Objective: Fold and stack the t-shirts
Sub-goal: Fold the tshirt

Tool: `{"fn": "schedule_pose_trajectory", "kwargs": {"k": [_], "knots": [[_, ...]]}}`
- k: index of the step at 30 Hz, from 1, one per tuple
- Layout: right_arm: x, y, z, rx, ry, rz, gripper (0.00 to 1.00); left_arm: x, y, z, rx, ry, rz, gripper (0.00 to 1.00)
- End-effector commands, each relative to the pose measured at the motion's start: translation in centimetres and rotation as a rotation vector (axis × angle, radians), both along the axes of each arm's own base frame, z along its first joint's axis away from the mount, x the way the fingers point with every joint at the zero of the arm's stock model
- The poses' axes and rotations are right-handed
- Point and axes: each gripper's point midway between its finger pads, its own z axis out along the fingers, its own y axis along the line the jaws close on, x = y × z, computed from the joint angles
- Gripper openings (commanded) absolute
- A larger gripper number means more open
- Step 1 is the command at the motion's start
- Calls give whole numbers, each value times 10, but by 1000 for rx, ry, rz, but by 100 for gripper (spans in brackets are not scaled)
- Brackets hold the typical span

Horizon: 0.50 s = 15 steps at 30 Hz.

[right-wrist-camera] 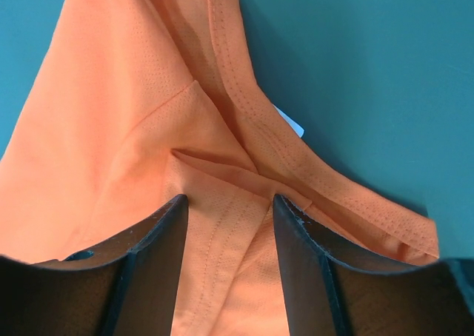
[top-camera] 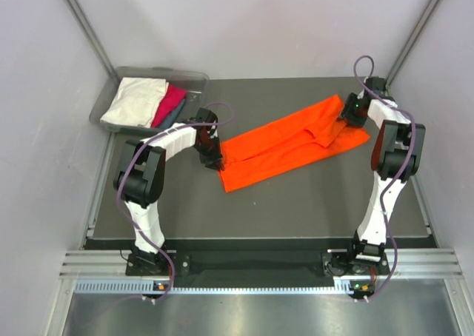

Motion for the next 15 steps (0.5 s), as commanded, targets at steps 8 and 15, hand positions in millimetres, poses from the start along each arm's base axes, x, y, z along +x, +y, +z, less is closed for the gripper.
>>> {"fn": "schedule_pose_trajectory", "kwargs": {"k": [8,15], "knots": [[12,-1,13,16,-51,-2,32,15,-4,10,-22,-40,19,0],[17,5,42,63,-110,-42,5,4,7,12,14,-46,47,0]]}}
